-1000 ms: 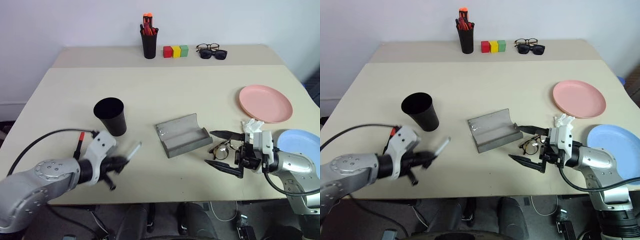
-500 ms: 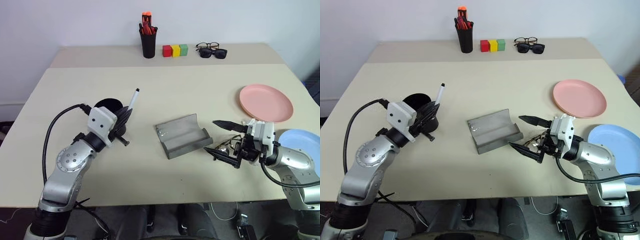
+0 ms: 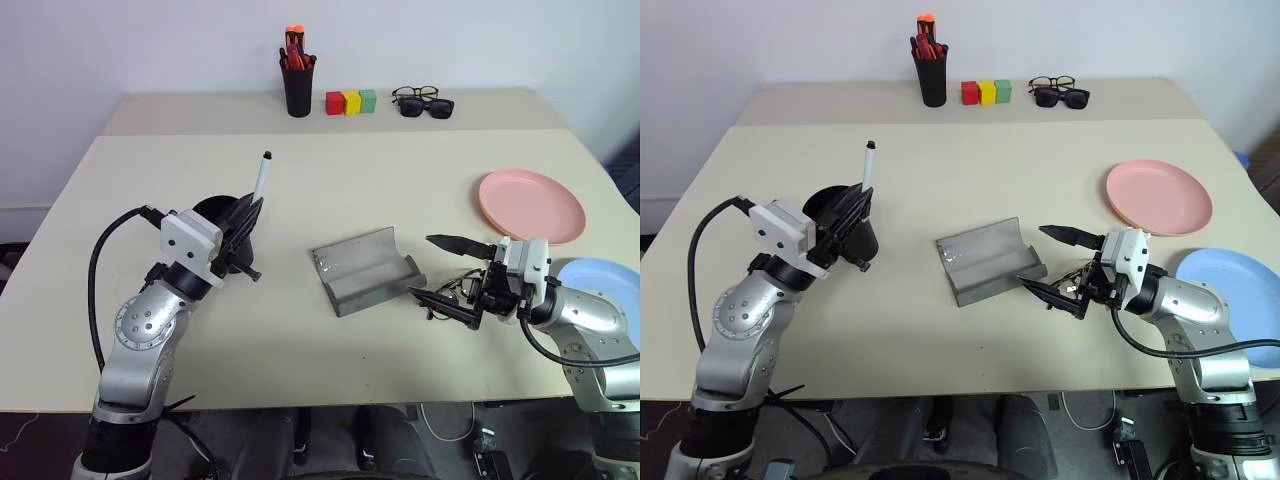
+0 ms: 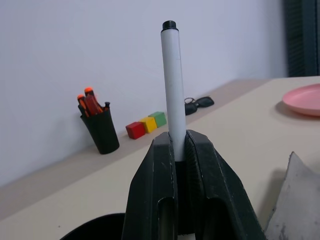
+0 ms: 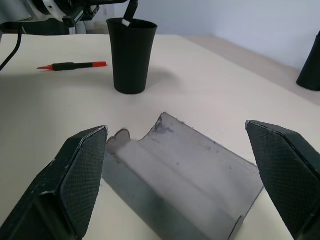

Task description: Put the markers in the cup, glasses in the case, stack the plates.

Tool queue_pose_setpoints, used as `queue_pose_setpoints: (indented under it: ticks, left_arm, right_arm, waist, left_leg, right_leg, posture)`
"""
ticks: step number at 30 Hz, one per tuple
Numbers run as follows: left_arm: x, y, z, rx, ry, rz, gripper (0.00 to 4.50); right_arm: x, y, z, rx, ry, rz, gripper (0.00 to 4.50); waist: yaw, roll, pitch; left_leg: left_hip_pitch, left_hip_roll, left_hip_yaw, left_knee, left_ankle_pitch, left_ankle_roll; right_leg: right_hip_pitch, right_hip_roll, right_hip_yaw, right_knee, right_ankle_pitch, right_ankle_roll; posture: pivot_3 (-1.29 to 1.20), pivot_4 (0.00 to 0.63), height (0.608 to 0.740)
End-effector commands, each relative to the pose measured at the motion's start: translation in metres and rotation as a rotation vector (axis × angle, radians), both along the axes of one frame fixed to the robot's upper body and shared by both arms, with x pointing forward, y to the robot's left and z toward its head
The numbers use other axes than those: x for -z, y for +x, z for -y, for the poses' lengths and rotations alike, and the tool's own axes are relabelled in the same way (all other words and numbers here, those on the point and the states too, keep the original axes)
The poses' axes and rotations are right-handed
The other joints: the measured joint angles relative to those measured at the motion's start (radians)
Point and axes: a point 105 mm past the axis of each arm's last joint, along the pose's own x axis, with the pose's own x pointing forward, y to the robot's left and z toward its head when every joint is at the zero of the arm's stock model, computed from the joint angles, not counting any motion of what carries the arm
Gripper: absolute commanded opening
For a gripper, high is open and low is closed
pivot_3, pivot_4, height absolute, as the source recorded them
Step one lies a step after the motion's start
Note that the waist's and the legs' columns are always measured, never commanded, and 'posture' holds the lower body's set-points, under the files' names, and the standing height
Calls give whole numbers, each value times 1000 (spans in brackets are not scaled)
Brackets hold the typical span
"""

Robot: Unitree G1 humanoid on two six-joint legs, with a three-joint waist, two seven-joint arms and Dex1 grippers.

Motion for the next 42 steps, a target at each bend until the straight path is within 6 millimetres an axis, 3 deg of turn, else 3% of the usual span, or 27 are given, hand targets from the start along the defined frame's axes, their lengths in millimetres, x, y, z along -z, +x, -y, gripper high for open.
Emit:
queue_pose_setpoints:
  ticks: [1,7,13,22,28,31,34,42]
  left_arm:
    - [-18,-8,-3,-11,-29,79,83]
    - [-24,-2,-25,-80,-55,66,83]
    - [-36,5,-34,-80,-64,92,83]
    - [-33,9,-43,-74,-75,65,83]
    - [-32,11,-65,-116,-71,47,83]
    - [-43,15,-73,-141,-102,66,83]
    - [-52,17,-72,-137,-123,73,83]
    - [-40,13,-61,-94,-127,-8,83]
  right_arm:
    - [-7,1,-1,-7,3,42,4500]
    - [-6,4,-1,-12,0,43,4500]
    - [-6,7,1,-13,-4,50,4500]
    - [-9,10,2,-10,-13,71,4500]
    - [-10,12,2,-8,-13,79,4500]
    - [-9,12,2,-11,-14,80,4500]
    - [-9,12,2,-15,-15,80,4500]
    - [-11,13,2,-14,-12,85,4500]
  waist:
    - [1,0,0]
    - [-1,0,0]
    - [1,-1,0]
    - [0,-1,0]
    - [-2,0,0]
    - [0,-1,1]
    - [1,-1,1]
    - [-2,-1,1]
  left_leg:
    - [0,0,0,0,0,0]
    - [0,0,0,2,0,0]
    - [0,0,0,6,0,0]
    - [0,0,0,10,-2,3]
    - [0,0,0,10,-2,3]
    - [0,0,0,10,-2,3]
    - [0,0,0,10,-2,3]
    - [0,0,0,9,-2,3]
  right_leg:
    - [0,0,0,0,0,0]
    - [0,0,0,2,0,0]
    - [0,0,0,4,0,-1]
    - [0,0,0,4,0,0]
    - [-1,0,0,4,0,0]
    - [-1,0,0,4,0,0]
    - [-1,0,0,4,0,0]
    - [0,0,0,4,0,0]
  posture:
    - [0,150,740]
    - [0,150,740]
    - [0,150,740]
    - [0,150,740]
    - [0,150,740]
    - [0,150,740]
    - [0,150,740]
    - [0,150,740]
